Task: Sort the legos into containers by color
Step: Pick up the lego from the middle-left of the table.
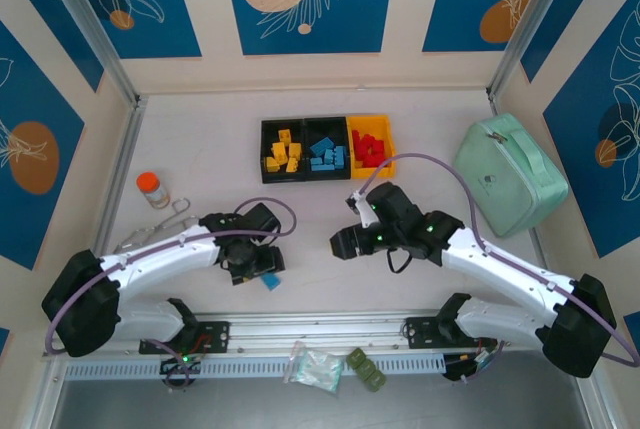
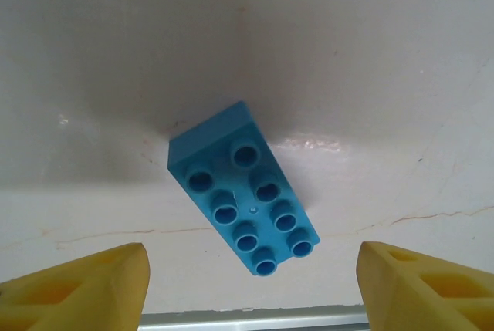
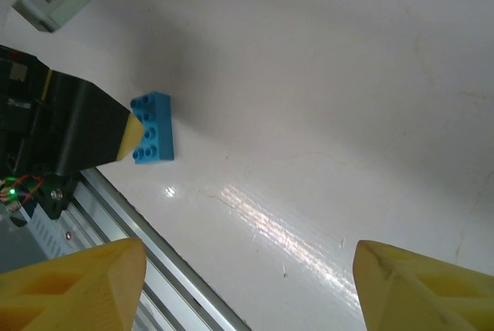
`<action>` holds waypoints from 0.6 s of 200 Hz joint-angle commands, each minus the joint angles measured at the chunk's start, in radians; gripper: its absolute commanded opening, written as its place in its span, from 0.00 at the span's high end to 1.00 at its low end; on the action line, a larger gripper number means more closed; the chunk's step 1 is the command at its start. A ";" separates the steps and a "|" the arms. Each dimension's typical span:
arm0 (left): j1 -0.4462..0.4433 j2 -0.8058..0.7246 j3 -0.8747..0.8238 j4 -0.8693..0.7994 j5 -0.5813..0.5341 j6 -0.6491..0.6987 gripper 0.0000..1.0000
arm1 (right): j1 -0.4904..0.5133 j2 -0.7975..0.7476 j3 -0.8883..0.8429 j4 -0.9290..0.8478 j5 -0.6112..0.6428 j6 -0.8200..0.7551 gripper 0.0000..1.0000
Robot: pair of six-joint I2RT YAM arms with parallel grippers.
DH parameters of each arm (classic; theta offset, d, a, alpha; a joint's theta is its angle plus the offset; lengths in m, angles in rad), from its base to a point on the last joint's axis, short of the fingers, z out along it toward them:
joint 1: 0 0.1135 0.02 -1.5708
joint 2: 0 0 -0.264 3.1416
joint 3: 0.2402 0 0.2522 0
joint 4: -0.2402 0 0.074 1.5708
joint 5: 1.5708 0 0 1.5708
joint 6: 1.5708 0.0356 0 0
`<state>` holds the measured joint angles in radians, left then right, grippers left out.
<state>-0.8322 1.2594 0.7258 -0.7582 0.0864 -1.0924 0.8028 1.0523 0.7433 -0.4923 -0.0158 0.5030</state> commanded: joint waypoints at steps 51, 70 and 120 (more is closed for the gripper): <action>-0.012 0.125 -0.004 0.099 0.034 -0.041 0.29 | 0.031 -0.027 -0.052 -0.007 -0.040 0.044 0.29; -0.012 0.164 0.004 0.108 0.049 -0.034 0.33 | 0.036 -0.028 -0.053 -0.007 -0.035 0.046 0.29; -0.010 0.201 0.027 0.099 0.040 0.000 0.66 | 0.036 -0.040 -0.056 -0.011 -0.020 0.046 0.29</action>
<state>-0.8364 1.4361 0.7212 -0.6819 0.1078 -1.1152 0.8322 1.0405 0.6991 -0.5014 -0.0299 0.5331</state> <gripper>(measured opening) 0.415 0.715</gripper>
